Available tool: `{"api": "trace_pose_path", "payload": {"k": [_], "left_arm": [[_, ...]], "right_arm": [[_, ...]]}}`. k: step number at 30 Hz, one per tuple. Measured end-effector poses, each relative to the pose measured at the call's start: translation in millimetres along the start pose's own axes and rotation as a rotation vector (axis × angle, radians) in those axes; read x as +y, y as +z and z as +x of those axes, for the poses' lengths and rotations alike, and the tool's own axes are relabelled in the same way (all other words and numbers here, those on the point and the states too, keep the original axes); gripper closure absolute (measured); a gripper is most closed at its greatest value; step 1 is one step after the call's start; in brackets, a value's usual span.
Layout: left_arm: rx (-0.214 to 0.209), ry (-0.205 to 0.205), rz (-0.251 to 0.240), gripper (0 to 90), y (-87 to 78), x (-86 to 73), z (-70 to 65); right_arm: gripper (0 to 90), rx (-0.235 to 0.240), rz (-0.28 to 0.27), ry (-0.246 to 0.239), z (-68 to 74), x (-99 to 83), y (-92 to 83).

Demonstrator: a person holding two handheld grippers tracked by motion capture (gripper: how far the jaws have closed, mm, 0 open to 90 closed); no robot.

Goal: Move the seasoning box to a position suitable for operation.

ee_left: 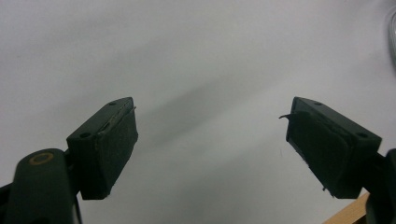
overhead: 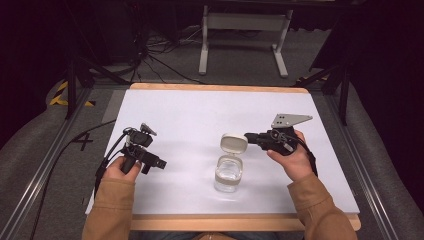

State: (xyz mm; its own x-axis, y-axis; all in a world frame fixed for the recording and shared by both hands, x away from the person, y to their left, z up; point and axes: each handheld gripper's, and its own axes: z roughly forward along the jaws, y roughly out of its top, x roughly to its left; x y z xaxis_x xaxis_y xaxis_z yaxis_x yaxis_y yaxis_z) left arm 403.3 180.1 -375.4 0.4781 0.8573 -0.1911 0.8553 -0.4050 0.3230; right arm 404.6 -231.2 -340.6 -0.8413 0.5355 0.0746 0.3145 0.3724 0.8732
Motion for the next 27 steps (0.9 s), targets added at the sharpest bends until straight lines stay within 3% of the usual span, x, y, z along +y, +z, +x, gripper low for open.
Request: {"api": "trace_pose_path", "payload": {"k": [19, 27], "left_arm": [[0.002, -0.001, 0.008, 16.7, 2.2, -1.1, 0.2], [-0.008, -0.001, 0.01, 16.7, 2.1, 1.3, -0.8]], "right_arm": [[88.1, 0.012, 0.004, -0.018, 5.0, 3.0, 0.1], [88.8, 0.021, 0.013, -0.04, 13.2, 5.9, -4.0]]}}
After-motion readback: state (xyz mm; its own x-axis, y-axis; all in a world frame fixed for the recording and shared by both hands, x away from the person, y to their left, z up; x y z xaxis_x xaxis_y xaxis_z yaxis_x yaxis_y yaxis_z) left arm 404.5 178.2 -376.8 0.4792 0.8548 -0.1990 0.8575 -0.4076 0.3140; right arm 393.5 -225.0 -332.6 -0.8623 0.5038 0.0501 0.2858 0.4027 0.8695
